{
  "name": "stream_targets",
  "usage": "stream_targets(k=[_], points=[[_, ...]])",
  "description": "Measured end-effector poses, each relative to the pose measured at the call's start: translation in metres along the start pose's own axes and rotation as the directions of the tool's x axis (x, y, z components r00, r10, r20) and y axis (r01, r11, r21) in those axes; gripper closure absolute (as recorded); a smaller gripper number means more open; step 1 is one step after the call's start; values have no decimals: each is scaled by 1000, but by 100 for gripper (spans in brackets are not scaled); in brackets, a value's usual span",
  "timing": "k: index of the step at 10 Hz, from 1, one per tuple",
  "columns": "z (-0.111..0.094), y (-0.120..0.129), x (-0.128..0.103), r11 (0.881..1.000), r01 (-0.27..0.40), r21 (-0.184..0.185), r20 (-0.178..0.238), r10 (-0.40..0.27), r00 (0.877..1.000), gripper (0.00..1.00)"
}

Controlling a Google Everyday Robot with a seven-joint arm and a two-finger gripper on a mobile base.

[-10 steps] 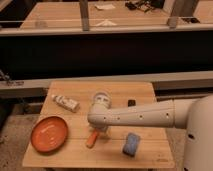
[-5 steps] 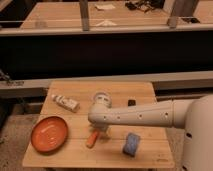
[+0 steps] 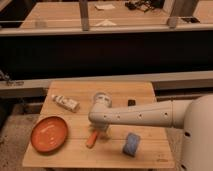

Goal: Drag the pepper across the table

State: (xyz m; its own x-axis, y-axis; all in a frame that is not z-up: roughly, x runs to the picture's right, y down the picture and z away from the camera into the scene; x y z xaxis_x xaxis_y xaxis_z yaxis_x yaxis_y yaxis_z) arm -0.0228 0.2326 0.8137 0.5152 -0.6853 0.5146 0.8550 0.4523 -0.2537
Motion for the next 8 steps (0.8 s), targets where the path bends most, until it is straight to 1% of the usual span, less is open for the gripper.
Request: stream_targets(k=[2,4,7,8], points=[[3,-1,-2,1000,1,-2,9,-1,1000,27],[5,-1,-2,1000,1,-2,19,0,1000,34],[8,-1,-2,1000,-2,-3,27,2,1000,34],[9,-2,-2,1000,-7,-3,31,7,1000,43]])
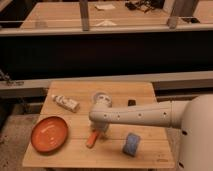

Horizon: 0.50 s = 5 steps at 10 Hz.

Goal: Drag the pepper across the table

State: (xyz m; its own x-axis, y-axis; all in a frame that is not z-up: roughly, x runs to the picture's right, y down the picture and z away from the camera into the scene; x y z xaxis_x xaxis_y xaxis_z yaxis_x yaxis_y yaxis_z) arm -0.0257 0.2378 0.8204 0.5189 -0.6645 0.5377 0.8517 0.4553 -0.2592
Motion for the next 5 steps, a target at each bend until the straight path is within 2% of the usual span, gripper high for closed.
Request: stream_targets(k=[1,2,4,5], points=[[0,0,0,1000,-3,1,3,3,1000,52],[1,0,1,1000,-6,1,4,6,1000,56],[2,-1,1,1000,-7,1,8,7,1000,56],[2,0,2,1000,-10,2,11,10,1000,59]])
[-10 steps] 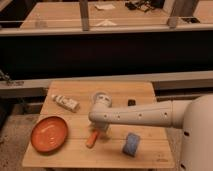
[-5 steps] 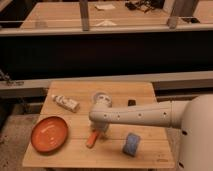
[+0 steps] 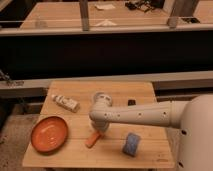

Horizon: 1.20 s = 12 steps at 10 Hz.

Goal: Drag the pepper across the table

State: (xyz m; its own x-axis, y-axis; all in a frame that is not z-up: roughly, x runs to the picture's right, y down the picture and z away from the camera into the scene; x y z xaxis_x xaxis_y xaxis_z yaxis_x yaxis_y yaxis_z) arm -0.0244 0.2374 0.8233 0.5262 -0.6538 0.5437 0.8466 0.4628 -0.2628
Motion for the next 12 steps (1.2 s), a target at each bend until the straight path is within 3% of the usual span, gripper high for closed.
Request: stream_targets(k=[2,5,7,9,12], points=[[-1,6,6,1000,-9,8,4,9,1000,77],[-3,14,14,1000,-19,16,7,19,1000,79],[-2,18,19,1000,-23,21,12,23,1000,86],[-3,33,29,999,-34,23,16,34,999,87],[-3,36,32,999,-42,25,25,41,999,87]])
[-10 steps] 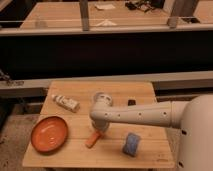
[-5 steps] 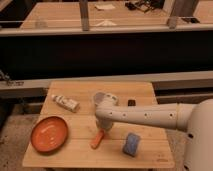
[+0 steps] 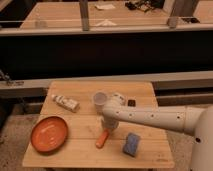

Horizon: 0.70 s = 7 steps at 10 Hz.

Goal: Drag the pepper across the table

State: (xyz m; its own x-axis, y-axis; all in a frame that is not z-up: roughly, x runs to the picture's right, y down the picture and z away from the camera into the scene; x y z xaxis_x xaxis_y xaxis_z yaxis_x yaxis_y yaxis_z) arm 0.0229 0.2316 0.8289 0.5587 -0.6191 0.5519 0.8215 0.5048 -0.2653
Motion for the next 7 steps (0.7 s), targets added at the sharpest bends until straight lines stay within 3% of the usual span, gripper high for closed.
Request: stream_targets(k=[7], points=[[-4,34,25,999,-53,-2,32,53,998,87]])
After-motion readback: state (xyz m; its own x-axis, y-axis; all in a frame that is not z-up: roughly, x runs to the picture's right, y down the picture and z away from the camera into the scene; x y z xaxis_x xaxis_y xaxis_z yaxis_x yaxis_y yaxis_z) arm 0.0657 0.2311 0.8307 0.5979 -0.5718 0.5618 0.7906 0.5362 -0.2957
